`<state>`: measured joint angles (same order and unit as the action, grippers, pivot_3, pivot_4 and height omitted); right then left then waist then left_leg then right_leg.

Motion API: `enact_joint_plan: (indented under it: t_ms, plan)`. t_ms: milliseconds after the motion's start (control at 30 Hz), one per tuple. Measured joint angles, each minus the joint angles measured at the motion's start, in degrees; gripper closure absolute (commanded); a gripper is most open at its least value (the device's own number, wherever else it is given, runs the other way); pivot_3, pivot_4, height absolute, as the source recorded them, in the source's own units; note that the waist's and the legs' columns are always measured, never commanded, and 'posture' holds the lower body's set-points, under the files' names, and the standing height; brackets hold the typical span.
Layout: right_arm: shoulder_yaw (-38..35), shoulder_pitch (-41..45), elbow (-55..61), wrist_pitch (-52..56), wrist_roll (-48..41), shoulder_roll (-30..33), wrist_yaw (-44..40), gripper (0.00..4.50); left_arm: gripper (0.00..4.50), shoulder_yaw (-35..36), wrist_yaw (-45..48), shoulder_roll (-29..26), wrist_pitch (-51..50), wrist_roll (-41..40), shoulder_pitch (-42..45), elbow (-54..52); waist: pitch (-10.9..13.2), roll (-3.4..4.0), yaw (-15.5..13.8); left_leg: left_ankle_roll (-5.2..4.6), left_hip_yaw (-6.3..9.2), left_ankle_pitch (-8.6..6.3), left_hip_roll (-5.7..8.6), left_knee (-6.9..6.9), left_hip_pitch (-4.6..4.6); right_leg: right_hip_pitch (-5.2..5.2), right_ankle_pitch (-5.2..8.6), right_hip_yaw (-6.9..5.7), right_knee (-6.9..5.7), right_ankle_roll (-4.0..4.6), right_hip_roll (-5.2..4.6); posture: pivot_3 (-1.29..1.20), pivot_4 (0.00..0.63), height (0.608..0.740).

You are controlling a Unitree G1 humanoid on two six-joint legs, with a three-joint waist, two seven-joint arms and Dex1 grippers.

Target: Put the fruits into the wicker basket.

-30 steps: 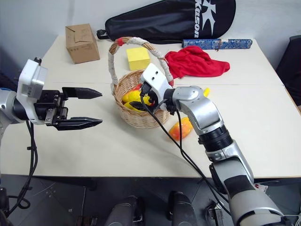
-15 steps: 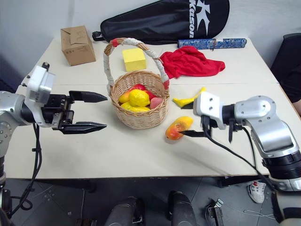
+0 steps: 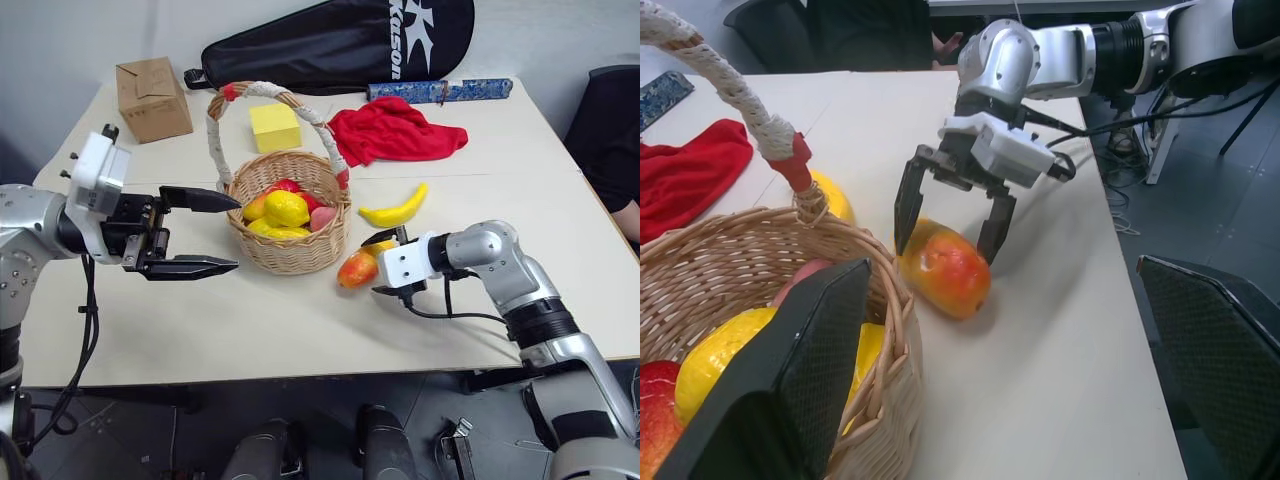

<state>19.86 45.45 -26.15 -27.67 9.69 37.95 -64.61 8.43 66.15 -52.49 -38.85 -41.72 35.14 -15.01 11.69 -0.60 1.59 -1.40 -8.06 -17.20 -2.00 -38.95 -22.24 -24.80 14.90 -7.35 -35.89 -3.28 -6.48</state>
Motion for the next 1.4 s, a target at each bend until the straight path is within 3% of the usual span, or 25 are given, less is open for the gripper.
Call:
enact_joint_plan:
  t_ms: [200,267,367,500,567,667,833,1000,1100,1200,1300,1400]
  plan:
    - [0.08,1.10,-4.65,-2.45,0.94,-1.42,0.75,1.83,0.00,0.00,-0.35,0.00,-0.24,0.00,0.00,0.01,0.00,0.00,0.03,-0.01,0.00,-0.01,0.01,-0.02,0.02,0.01,0.00,0.01,-0.02,0.00,-0.02,0.00,0.150,0.740]
    - [-0.04,1.17,-4.77,-1.97,0.15,-1.40,-0.21,1.85,0.00,0.00,-0.44,0.00,-0.29,0.00,0.00,0.01,0.00,0.00,0.02,-0.01,0.00,-0.01,0.01,-0.02,0.02,0.01,0.00,0.02,-0.03,0.00,-0.02,0.00,0.150,0.740]
    - [-2.04,-1.16,0.21,6.54,-7.79,-0.90,-6.30,1.85,0.00,0.36,-0.60,-0.09,-0.40,-0.07,-0.16,0.03,0.00,0.00,-0.06,-0.02,0.04,-0.01,0.00,-0.03,0.00,0.02,0.00,0.01,-0.04,0.00,-0.03,0.00,0.150,0.740]
    - [-7.05,-4.99,21.44,35.73,-28.59,1.65,-11.28,1.85,0.00,3.20,-1.08,-1.46,-0.50,-0.17,-2.51,0.31,0.02,0.03,0.21,-0.06,0.06,-0.07,-0.09,-0.05,-0.05,-0.02,-0.01,0.01,-0.03,0.02,-0.08,0.00,0.150,0.740]
    - [-9.54,-2.72,28.47,47.11,-34.69,-0.08,-7.08,1.85,0.00,4.67,-1.09,-2.10,-0.48,-0.17,-3.75,0.37,0.02,0.03,0.49,0.03,0.00,-0.15,-0.18,-0.04,0.06,0.00,-0.03,-0.02,-0.04,0.11,-0.07,0.00,0.150,0.740]
    - [-11.24,3.19,33.77,61.33,-39.69,-7.67,3.64,1.85,0.00,7.03,-1.19,-3.01,-0.45,-0.15,-4.91,1.70,0.01,0.03,0.48,0.20,-0.01,-0.16,-0.30,-0.01,0.04,-0.19,0.02,-0.07,-0.19,0.36,-0.04,0.00,0.150,0.740]
    - [-8.58,10.34,32.38,68.92,-35.78,-16.41,17.56,1.85,0.00,9.24,-1.71,-3.96,-0.46,-0.19,-5.40,2.58,-0.01,-0.01,-0.16,0.21,-0.15,-0.12,-0.22,-0.07,-0.44,-0.72,0.05,-0.03,-0.55,0.43,-0.06,0.00,0.150,0.740]
    - [-4.15,12.10,22.51,66.53,-26.54,-18.66,23.64,0.12,0.00,9.19,-2.31,-3.94,-0.46,-0.49,-5.38,2.31,-0.03,-0.05,-0.02,-0.07,-0.25,-0.14,-0.03,-0.08,-0.59,-0.75,-0.09,0.04,-0.43,0.19,-0.06,0.00,0.150,0.740]
    - [-5.16,11.29,23.77,69.09,-27.94,-18.28,22.37,0.02,0.00,9.18,-2.42,-3.86,-0.46,-0.62,-5.38,2.24,-0.03,-0.05,0.03,-0.09,-0.24,-0.13,-0.08,-0.09,-0.82,-0.89,-0.12,0.03,-0.30,0.13,-0.02,0.00,0.150,0.740]
    - [-10.56,10.51,29.93,76.35,-35.32,-17.52,20.39,0.02,0.00,9.11,-2.54,-3.69,-0.41,-0.71,-5.41,2.11,-0.03,-0.04,0.00,-0.09,-0.20,-0.14,-0.15,-0.06,-0.90,-0.90,-0.12,-0.05,-0.17,0.13,0.06,0.00,0.150,0.740]
    - [-18.03,8.58,36.71,84.68,-44.56,-8.19,15.33,0.02,0.00,8.69,-2.55,-3.32,-0.13,-0.75,-5.63,1.88,-0.03,-0.05,-0.57,-0.24,-0.14,-0.23,-0.10,-0.08,-0.95,-0.85,-0.13,-0.13,-0.04,0.09,0.14,0.00,0.150,0.740]
    - [-21.98,6.20,38.56,86.50,-46.98,0.48,11.18,0.02,0.00,8.47,-2.42,-2.99,0.09,-0.75,-6.03,1.99,-0.03,-0.05,-0.75,-0.40,-0.25,-0.31,0.02,-0.12,-0.91,-0.81,-0.22,-0.04,0.04,-0.06,0.10,0.00,0.150,0.740]
